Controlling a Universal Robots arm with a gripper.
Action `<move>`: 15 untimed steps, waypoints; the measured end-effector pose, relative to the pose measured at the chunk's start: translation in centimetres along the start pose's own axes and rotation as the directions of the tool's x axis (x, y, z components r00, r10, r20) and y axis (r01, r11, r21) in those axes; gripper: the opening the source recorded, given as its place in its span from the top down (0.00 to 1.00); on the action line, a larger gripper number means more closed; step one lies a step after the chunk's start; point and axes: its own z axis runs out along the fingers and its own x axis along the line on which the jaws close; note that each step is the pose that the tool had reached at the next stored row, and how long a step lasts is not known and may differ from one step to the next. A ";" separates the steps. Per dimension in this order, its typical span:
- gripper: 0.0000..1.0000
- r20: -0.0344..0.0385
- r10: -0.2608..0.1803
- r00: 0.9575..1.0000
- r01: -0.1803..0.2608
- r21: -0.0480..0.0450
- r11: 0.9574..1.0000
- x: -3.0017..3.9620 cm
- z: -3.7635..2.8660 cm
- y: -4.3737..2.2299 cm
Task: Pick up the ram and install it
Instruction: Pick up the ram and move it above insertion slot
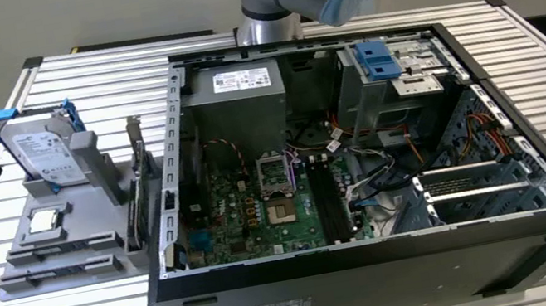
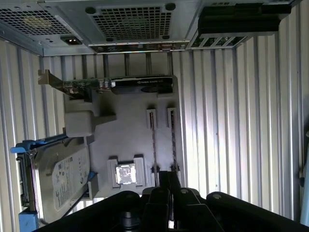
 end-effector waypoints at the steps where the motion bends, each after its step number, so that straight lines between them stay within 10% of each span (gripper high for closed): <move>1: 1.00 0.000 0.000 1.000 0.000 0.000 1.000 0.00 0.00 0.00; 4: 1.00 0.000 0.001 1.000 -0.001 0.000 1.000 0.00 0.00 0.00; 5: 0.00 0.000 0.002 1.000 -0.002 0.000 1.000 0.00 0.00 0.00; 15: 0.00 0.000 0.005 1.000 -0.005 0.000 1.000 0.00 0.00 0.00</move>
